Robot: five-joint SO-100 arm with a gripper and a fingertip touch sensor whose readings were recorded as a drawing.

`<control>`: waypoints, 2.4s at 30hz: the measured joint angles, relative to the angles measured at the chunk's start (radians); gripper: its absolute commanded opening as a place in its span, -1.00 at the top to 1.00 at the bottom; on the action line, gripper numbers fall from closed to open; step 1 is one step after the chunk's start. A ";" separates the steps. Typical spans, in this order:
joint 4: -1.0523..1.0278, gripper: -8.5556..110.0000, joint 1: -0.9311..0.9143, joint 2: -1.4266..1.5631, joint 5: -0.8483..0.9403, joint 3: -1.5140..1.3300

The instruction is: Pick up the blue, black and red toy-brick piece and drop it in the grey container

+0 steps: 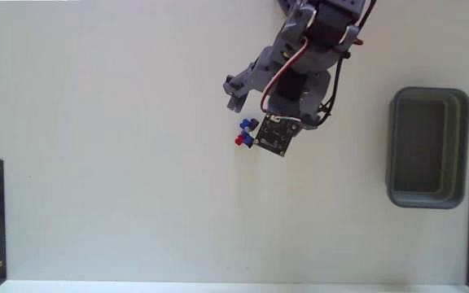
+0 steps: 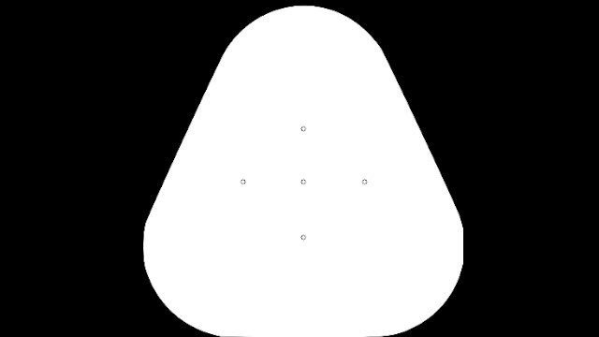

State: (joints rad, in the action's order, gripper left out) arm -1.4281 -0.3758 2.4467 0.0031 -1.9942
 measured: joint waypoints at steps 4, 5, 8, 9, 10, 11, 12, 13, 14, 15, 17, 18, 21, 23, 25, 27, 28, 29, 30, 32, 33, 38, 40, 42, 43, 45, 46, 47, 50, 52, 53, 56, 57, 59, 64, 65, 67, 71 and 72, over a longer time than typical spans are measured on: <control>0.000 -1.00 0.000 0.000 0.000 0.000; 0.000 -1.00 0.000 0.000 0.000 0.000; 0.000 -1.00 0.000 0.000 0.000 0.000; 0.000 -1.00 0.000 0.000 0.000 0.000; 0.000 -1.00 0.000 0.000 0.000 0.000; 0.000 -1.00 0.000 0.000 0.000 0.000; 0.000 -1.00 0.000 0.000 0.000 0.000; 0.000 -1.00 0.000 0.000 0.000 0.000; 0.000 -1.00 0.000 0.000 0.000 0.000; 0.000 -1.00 0.000 0.000 0.000 0.000; 0.000 -1.00 0.000 0.000 0.000 0.000; 0.000 -1.00 0.000 0.000 0.000 0.000; 0.000 -1.00 0.000 0.000 0.000 0.000; 0.000 -1.00 0.000 0.000 0.000 0.000; 0.000 -1.00 0.000 0.000 0.000 0.000; 0.000 -1.00 0.000 -0.008 0.000 0.000; 0.002 -1.00 0.000 -0.015 0.000 0.000; 0.014 -1.00 0.000 -0.023 0.002 0.000; 0.028 -1.00 0.000 -0.034 0.002 0.000; 0.048 -1.00 0.000 -0.060 0.002 0.000; 0.055 -1.00 0.000 -0.072 0.002 0.000; 0.095 -1.00 0.000 -0.124 0.002 0.000; 0.112 -1.00 0.000 -0.140 0.000 0.000; 0.130 -1.00 0.000 -0.160 0.002 0.000; 0.140 -1.00 0.000 -0.175 0.002 0.000; 0.147 -1.00 0.000 -0.196 0.002 0.000; 0.160 -1.00 0.000 -0.212 0.002 0.002; 0.167 -1.00 0.000 -0.218 0.002 0.003; 0.184 -1.00 0.000 -0.252 0.000 0.014; 0.201 -1.00 0.000 -0.273 0.000 0.015; 0.209 -1.00 0.000 -0.284 0.000 0.015; 0.221 -1.00 0.000 -0.307 0.000 0.034; 0.230 -1.00 0.000 -0.316 0.002 0.034; 0.236 -1.00 0.000 -0.322 0.002 0.034; 0.239 -1.00 0.000 -0.322 0.002 0.034; 0.239 -1.00 0.000 -0.322 0.002 0.034; 0.239 -1.00 0.000 -0.322 0.002 0.034; 0.262 -1.00 0.000 -0.322 0.002 0.034; 0.270 -1.00 0.000 -0.322 0.002 0.028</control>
State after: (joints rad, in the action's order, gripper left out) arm -1.1582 -0.3758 2.1246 0.0046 -1.9666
